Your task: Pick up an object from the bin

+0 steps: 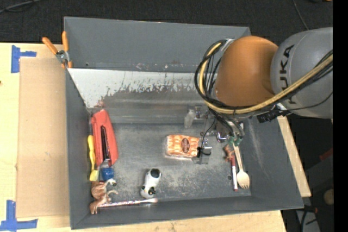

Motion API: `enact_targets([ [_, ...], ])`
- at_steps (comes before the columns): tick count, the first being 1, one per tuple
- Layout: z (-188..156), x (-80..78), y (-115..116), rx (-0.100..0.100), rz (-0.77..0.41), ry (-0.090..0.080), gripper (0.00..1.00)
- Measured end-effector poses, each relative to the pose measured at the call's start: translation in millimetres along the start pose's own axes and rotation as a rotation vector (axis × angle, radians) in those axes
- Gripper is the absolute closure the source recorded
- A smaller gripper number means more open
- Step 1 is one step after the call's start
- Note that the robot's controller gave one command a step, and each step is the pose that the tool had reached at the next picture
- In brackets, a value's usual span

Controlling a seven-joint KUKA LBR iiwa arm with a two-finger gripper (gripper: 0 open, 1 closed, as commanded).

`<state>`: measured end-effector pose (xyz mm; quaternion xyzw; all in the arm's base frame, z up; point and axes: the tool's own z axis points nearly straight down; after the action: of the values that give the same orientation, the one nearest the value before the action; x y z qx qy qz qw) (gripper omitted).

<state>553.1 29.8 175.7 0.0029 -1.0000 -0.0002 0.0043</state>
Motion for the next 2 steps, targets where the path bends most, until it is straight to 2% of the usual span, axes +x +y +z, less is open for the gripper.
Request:
enact_targets([
  [1, -4, -1.7, 0, 0.0, 0.001, -0.007, 0.0],
  [2, 37, -6.8, -3, -0.002, 0.138, -0.014, 0.0],
])
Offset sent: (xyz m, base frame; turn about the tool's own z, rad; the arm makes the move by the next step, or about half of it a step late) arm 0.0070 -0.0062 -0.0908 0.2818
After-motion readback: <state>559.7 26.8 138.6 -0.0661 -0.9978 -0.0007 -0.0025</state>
